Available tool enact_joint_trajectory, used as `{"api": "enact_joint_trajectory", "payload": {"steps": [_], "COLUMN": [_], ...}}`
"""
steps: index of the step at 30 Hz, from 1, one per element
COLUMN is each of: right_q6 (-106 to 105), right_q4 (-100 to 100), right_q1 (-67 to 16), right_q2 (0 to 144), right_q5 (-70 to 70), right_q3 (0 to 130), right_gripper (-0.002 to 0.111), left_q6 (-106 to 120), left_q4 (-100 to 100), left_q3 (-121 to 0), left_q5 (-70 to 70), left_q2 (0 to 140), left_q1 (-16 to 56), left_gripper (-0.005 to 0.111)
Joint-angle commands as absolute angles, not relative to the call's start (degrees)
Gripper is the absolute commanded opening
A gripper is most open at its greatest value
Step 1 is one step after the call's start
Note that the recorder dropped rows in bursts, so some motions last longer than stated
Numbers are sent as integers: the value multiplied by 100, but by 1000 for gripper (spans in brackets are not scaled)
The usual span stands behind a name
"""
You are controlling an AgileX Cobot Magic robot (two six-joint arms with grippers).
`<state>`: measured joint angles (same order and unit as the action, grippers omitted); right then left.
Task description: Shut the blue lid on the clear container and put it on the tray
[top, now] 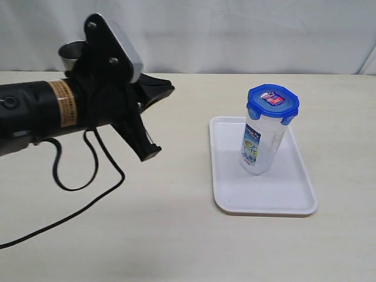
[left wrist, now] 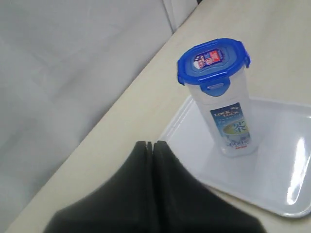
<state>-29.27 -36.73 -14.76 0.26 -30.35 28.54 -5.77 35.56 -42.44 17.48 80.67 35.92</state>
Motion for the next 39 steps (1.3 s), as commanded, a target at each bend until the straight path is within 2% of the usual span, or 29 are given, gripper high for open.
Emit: {"api": "enact_joint_trajectory", "payload": {"steps": [1,7,18,39], "right_q6": [-2917,-2917,-2917,-2917], "right_q4": [-3622,-3622,-3622,-3622], "right_q1": [-1472,-1472,-1472,-1472], "right_q2": [0,0,0,0], "right_q5": [-3034,-3034,-3034,-3034], "right_q3": [2832,2832,2832,2832], "right_gripper": [4,4,4,4], "left_q6": [-868,-1890,-1978,-1978], "left_q4": [3480,3453,2654,2200], "left_q3": [-4141,-4141,-4141,-4141], "left_q5": [429,-1237,-2805,-2837], "left_q2": [7102,5967,4399,4188], "left_q1": [3569,3569,3569,3569], "left_gripper": [0,0,0,0]}}
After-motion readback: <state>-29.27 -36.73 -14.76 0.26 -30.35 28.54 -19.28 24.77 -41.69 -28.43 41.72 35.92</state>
